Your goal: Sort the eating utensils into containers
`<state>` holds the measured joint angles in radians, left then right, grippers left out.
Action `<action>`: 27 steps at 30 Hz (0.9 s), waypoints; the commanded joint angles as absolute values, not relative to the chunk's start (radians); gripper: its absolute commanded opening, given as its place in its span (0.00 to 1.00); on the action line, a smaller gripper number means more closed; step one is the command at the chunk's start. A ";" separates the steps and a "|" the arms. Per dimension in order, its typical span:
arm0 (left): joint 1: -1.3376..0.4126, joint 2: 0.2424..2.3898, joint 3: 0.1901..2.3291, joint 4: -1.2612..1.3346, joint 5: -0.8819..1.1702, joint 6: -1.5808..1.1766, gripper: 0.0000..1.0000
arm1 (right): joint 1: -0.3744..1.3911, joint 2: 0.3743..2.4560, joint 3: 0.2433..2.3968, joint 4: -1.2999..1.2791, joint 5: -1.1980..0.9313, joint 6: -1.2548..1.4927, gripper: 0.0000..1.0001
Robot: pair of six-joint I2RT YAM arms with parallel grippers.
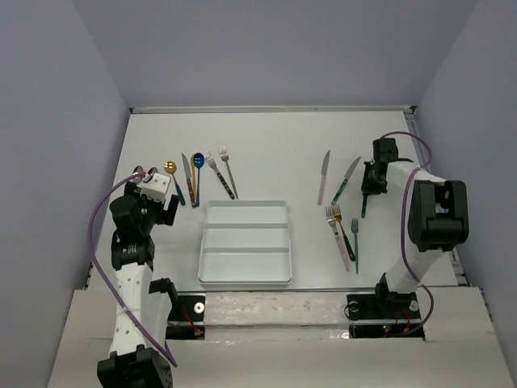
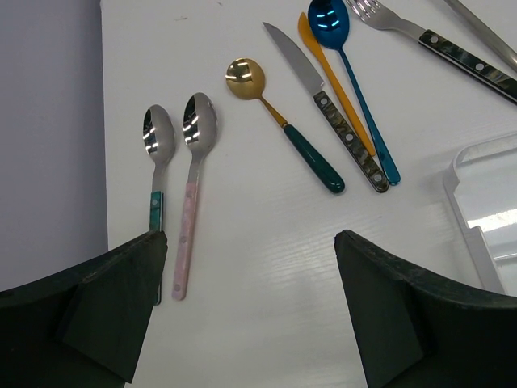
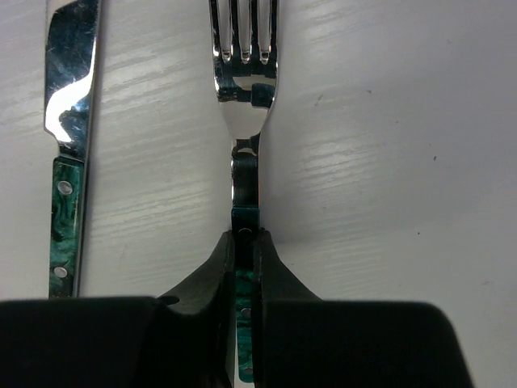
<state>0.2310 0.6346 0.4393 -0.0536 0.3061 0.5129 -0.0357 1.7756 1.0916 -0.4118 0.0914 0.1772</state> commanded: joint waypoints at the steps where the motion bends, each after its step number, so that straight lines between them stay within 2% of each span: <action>1: 0.233 0.626 0.431 -0.040 0.301 0.509 0.99 | -0.031 1.726 1.163 -0.453 0.219 0.173 0.00; 7: 0.233 0.612 0.426 -0.040 0.295 0.503 0.99 | 0.003 1.583 1.259 -0.453 0.282 0.158 0.00; 8: 0.232 0.611 0.428 -0.040 0.295 0.502 0.99 | 0.056 1.538 1.290 -0.453 0.364 0.131 0.00; 11: 0.233 0.614 0.426 -0.038 0.291 0.500 0.99 | 0.209 1.490 1.360 -0.449 0.440 0.043 0.00; 16: 0.233 0.611 0.428 -0.037 0.288 0.495 0.99 | 0.467 1.418 1.391 -0.326 0.247 -0.091 0.00; 21: 0.233 0.614 0.428 -0.035 0.284 0.494 0.99 | 0.742 1.384 1.254 -0.085 -0.099 -0.358 0.00; 23: 0.232 0.618 0.428 -0.034 0.282 0.491 0.99 | 0.807 1.436 1.256 -0.080 -0.112 -0.508 0.00; 27: 0.233 0.611 0.426 -0.032 0.278 0.489 0.99 | 0.897 1.599 1.363 -0.225 -0.086 -0.701 0.00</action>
